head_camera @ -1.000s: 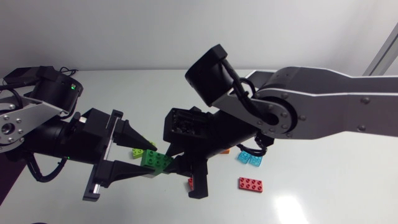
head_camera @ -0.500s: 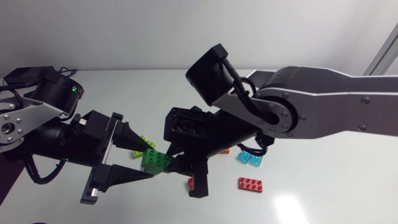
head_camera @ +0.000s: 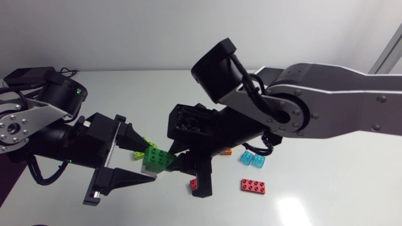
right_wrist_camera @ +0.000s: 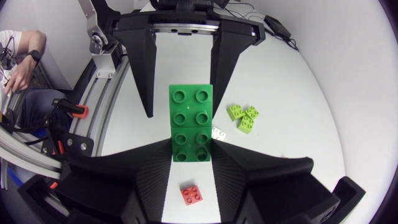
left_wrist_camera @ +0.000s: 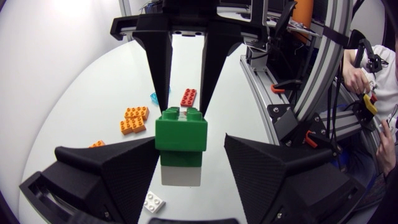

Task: Separate the duplo bricks

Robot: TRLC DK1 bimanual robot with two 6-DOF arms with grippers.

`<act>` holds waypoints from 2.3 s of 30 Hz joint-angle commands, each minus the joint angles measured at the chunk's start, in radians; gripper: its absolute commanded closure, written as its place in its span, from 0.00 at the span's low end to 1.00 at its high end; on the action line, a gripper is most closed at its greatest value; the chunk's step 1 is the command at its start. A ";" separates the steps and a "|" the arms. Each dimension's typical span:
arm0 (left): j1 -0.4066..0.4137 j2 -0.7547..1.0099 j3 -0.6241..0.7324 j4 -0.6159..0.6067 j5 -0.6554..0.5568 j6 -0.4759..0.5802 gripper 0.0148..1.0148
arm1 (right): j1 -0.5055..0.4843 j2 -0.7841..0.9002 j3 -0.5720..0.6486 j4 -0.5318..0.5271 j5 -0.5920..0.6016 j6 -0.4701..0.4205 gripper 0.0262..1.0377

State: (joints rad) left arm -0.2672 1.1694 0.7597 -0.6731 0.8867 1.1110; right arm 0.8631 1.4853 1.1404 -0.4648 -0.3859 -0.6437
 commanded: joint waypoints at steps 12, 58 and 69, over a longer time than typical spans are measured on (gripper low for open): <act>0.017 0.019 0.027 0.007 0.011 0.035 0.43 | -0.009 -0.022 -0.042 -0.002 0.002 0.018 0.85; -0.015 -0.002 0.004 0.021 0.011 0.029 0.70 | -0.093 -0.007 0.036 -0.120 -0.107 -0.014 0.85; 0.000 -0.002 0.033 0.021 -0.019 0.021 0.70 | -0.082 -0.051 -0.117 -0.075 0.191 -0.134 0.85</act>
State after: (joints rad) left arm -0.2749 1.1759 0.7597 -0.6506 0.8673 1.1149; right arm 0.7807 1.4292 1.0729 -0.5400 -0.2379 -0.7158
